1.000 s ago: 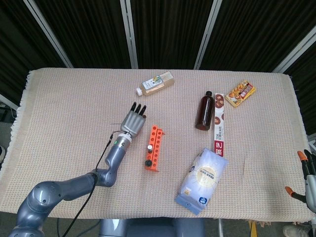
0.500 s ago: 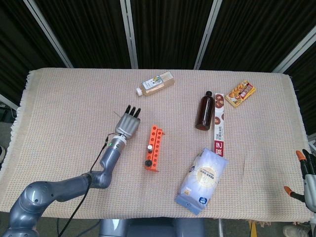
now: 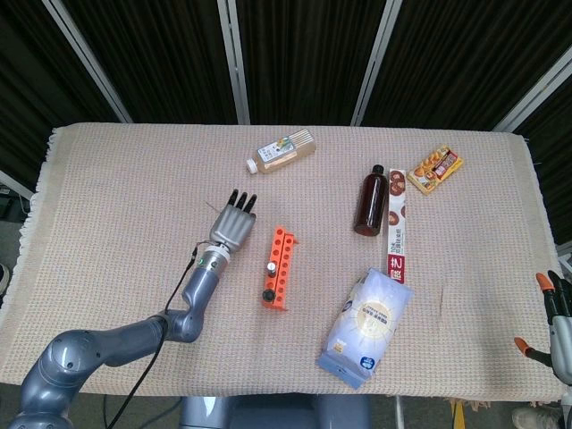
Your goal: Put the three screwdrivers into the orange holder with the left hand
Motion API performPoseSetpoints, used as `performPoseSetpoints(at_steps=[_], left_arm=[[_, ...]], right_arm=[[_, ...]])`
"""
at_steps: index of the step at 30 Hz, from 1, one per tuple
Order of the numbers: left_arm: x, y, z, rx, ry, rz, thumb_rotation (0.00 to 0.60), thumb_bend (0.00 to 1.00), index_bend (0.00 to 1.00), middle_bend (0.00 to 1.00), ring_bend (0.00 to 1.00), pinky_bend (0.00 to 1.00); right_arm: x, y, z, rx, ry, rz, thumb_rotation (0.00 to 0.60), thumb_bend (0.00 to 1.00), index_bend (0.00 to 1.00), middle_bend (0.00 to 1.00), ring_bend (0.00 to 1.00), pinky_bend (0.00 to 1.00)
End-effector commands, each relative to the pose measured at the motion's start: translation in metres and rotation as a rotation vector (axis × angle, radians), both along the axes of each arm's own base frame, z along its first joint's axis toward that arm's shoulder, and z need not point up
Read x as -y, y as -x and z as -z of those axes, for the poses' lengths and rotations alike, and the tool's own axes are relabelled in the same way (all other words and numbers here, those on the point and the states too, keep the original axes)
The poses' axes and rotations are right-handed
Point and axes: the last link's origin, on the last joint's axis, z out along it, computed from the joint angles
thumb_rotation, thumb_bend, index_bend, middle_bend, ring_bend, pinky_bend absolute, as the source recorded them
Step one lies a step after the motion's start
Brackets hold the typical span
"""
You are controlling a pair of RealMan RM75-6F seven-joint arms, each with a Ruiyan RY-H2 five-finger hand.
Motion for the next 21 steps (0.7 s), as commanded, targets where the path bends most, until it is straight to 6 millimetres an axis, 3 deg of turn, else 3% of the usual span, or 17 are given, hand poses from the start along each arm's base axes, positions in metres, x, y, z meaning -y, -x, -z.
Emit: performPoseSetpoints(at_steps=[1, 12, 21], left_arm=[[-0.0001, -0.0019, 0.0004, 0.012, -0.007, 0.01, 0.6, 0.35, 0.41, 0.0, 0.0, 0.0], [-0.0001, -0.0015, 0.0017, 0.005, -0.008, 0.021, 0.6, 0.35, 0.46, 0.0, 0.0, 0.0], [-0.001, 0.0013, -0.0023, -0.02, -0.007, 0.018, 0.6, 0.35, 0.35, 0.0, 0.0, 0.0]], right_arm=[[-0.0003, 0.0, -0.0005, 0.0, 0.002, 0.001, 0.6, 0.0, 0.0, 0.0, 0.0, 0.0], [0.0, 0.0019, -0.0011, 0.003, 0.003, 0.008, 0.6, 0.0, 0.0, 0.0, 0.0, 0.0], [0.0004, 0.0027, -0.0011, 0.004, 0.003, 0.008, 0.6, 0.0, 0.0, 0.0, 0.0, 0.0]])
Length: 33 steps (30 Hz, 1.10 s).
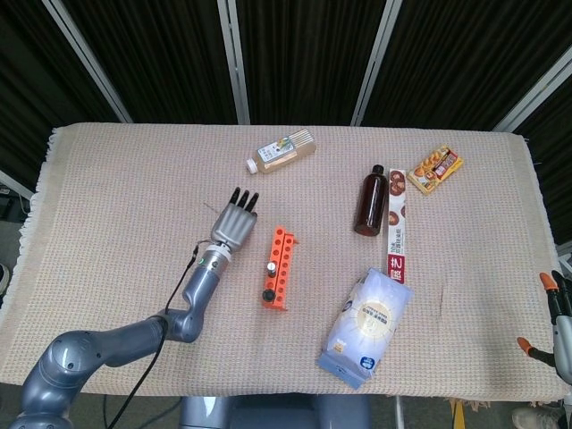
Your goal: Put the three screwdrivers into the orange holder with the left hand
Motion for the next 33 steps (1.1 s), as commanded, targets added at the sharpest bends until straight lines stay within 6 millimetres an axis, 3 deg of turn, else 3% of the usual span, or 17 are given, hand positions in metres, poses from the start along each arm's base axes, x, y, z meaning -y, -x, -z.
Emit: performPoseSetpoints(at_steps=[1, 7, 17, 23, 28, 33], left_arm=[[0.0, 0.001, -0.001, -0.002, -0.001, -0.002, 0.6, 0.35, 0.35, 0.0, 0.0, 0.0], [-0.001, 0.002, -0.001, 0.002, -0.003, -0.012, 0.6, 0.35, 0.39, 0.0, 0.0, 0.0], [0.001, 0.001, 0.005, 0.007, -0.004, 0.001, 0.6, 0.35, 0.62, 0.0, 0.0, 0.0], [0.002, 0.001, 0.0, 0.05, -0.006, 0.001, 0.6, 0.35, 0.75, 0.09, 0.0, 0.0], [0.001, -0.002, -0.018, 0.182, -0.023, -0.018, 0.6, 0.35, 0.79, 0.13, 0.0, 0.0], [0.006, -0.003, -0.054, 0.406, -0.025, -0.062, 0.6, 0.35, 0.79, 0.13, 0.0, 0.0]], right_arm=[[0.0, 0.0, 0.0, 0.0, -0.001, 0.0, 0.6, 0.0, 0.0, 0.0, 0.0, 0.0], [-0.001, 0.001, 0.0, 0.0, 0.001, 0.003, 0.6, 0.0, 0.0, 0.0, 0.0, 0.0], [-0.002, 0.002, -0.001, -0.001, 0.006, 0.011, 0.6, 0.0, 0.0, 0.0, 0.0, 0.0], [-0.001, 0.002, -0.001, 0.001, 0.005, 0.011, 0.6, 0.0, 0.0, 0.0, 0.0, 0.0], [-0.001, 0.002, 0.0, 0.003, 0.002, 0.005, 0.6, 0.0, 0.0, 0.0, 0.0, 0.0], [-0.001, 0.001, 0.0, 0.004, -0.002, -0.001, 0.6, 0.0, 0.0, 0.0, 0.0, 0.0]])
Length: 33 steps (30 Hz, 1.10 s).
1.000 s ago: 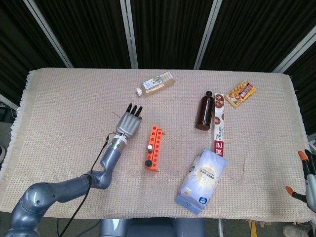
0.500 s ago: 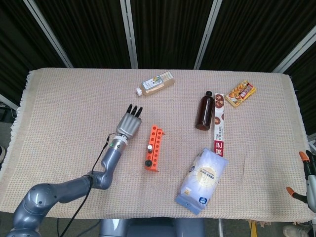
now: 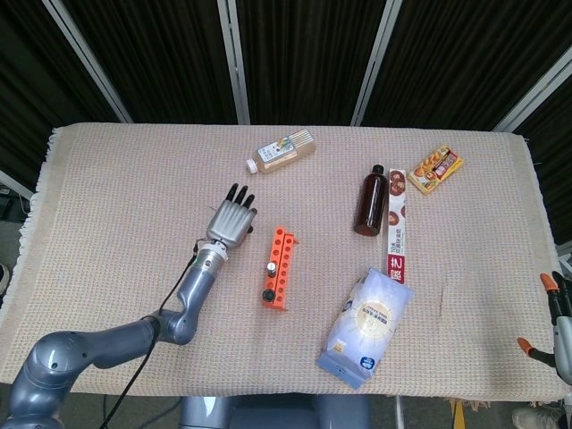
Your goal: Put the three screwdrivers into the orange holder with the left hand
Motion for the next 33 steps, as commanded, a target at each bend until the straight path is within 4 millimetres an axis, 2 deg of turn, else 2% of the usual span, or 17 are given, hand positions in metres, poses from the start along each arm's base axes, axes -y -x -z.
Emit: performPoseSetpoints(at_steps=[1, 8, 17, 22, 33], left_arm=[[0.003, 0.002, -0.037, 0.2, -0.011, -0.044, 0.6, 0.35, 0.79, 0.13, 0.0, 0.0], [0.018, 0.005, -0.09, 0.502, 0.043, -0.133, 0.6, 0.36, 0.77, 0.12, 0.0, 0.0], [0.032, 0.01, -0.129, 0.925, 0.231, -0.332, 0.6, 0.38, 0.74, 0.12, 0.0, 0.0], [0.033, 0.003, -0.134, 1.095, 0.353, -0.418, 0.6, 0.38, 0.71, 0.1, 0.0, 0.0], [0.031, -0.025, -0.129, 1.265, 0.511, -0.493, 0.6, 0.38, 0.68, 0.08, 0.0, 0.0]], right_arm=[[0.0, 0.0, 0.001, 0.001, -0.003, -0.002, 0.6, 0.0, 0.0, 0.0, 0.0, 0.0], [0.003, -0.002, 0.004, 0.006, -0.016, -0.019, 0.6, 0.0, 0.0, 0.0, 0.0, 0.0], [0.005, -0.004, 0.007, 0.009, -0.027, -0.03, 0.6, 0.0, 0.0, 0.0, 0.0, 0.0], [0.005, -0.005, 0.009, 0.012, -0.033, -0.035, 0.6, 0.0, 0.0, 0.0, 0.0, 0.0], [0.004, -0.002, 0.008, 0.013, -0.028, -0.026, 0.6, 0.0, 0.0, 0.0, 0.0, 0.0]])
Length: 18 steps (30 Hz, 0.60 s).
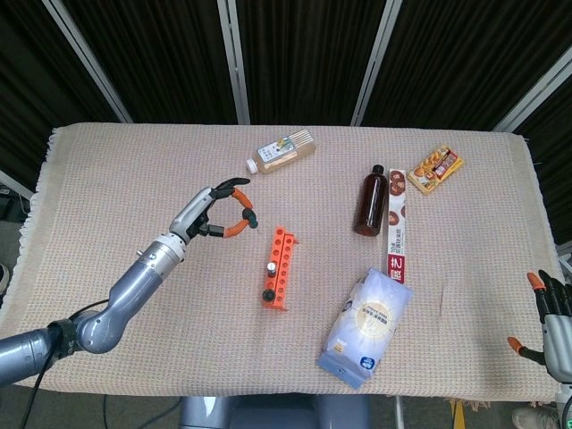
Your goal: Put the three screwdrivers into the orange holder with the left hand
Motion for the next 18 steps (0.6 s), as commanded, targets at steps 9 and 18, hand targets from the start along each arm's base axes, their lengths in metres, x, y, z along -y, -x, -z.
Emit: performPoseSetpoints(at_steps=[9, 18], left_arm=[[-0.005, -0.02, 0.003, 0.054, 0.073, 0.013, 0.6, 0.38, 0.68, 0.08, 0.0, 0.0], [-0.004, -0.022, 0.014, 0.031, 0.101, 0.017, 0.6, 0.38, 0.67, 0.07, 0.0, 0.0]], right_arm=[[0.0, 0.003, -0.001, 0.003, 0.002, 0.008, 0.6, 0.0, 0.0, 0.0, 0.0, 0.0], [-0.003, 0.005, -0.003, 0.004, 0.007, 0.02, 0.6, 0.0, 0.0, 0.0, 0.0, 0.0]])
